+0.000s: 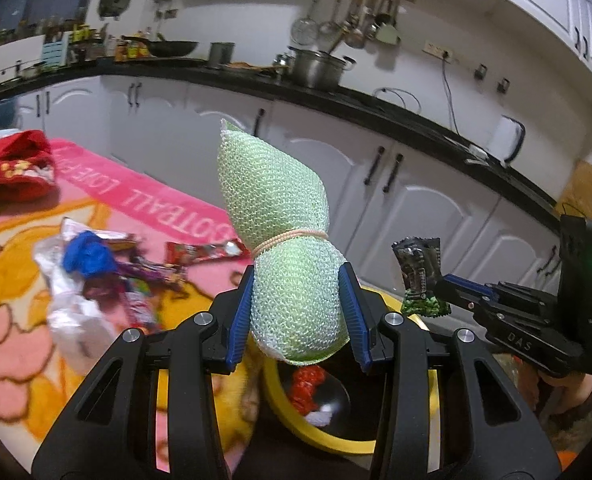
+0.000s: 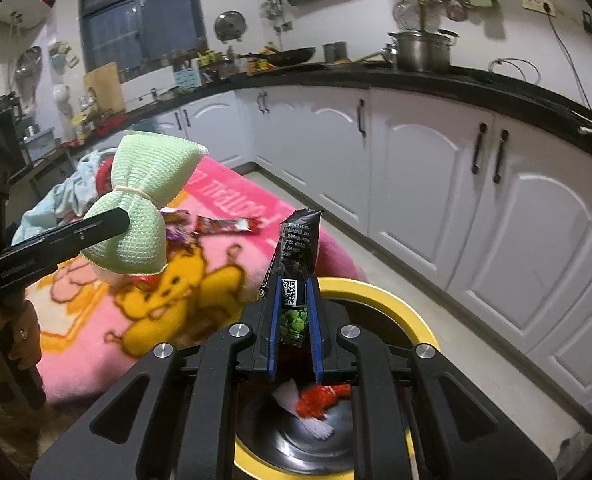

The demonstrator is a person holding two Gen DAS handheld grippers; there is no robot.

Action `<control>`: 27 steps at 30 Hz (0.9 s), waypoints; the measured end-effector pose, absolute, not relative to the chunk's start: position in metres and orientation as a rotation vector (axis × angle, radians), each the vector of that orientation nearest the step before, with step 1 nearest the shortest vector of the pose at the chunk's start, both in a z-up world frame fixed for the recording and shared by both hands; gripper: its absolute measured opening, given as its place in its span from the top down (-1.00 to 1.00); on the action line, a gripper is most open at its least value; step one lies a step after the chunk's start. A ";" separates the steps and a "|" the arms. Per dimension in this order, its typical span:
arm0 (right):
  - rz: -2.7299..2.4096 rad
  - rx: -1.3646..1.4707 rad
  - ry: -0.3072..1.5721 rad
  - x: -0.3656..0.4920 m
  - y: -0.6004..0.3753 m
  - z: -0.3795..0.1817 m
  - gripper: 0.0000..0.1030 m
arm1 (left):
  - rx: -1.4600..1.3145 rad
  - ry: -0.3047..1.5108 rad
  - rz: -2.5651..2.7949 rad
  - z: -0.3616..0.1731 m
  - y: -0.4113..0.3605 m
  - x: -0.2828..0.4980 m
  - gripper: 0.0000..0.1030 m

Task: Collect trash
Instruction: 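Carry the green sponge and dark wrapper over the bin and release both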

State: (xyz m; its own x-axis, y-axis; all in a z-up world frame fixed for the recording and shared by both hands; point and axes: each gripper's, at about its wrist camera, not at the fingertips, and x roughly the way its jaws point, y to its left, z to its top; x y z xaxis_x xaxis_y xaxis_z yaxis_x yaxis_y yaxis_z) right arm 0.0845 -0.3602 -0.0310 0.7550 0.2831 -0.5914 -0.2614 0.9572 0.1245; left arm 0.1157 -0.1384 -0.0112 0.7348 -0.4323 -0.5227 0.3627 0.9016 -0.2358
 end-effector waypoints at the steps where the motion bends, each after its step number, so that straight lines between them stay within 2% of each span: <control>1: 0.290 0.037 0.655 0.083 -0.364 -0.033 0.76 | -0.113 0.612 -0.450 -0.014 -0.145 0.116 0.35; 22: 0.218 0.048 0.763 0.087 -0.391 -0.078 0.75 | -0.022 0.770 -0.551 -0.075 -0.202 0.126 0.33; 27: 0.226 0.070 0.795 0.092 -0.390 -0.087 0.68 | -0.034 0.806 -0.541 -0.086 -0.200 0.133 0.23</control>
State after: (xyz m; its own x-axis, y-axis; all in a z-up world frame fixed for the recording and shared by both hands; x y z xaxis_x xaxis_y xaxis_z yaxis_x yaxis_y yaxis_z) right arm 0.0923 -0.3899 -0.0870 0.6776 0.2273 -0.6994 -0.1751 0.9735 0.1468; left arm 0.1326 -0.1996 -0.0862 0.5647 -0.4724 -0.6767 0.4473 0.8643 -0.2301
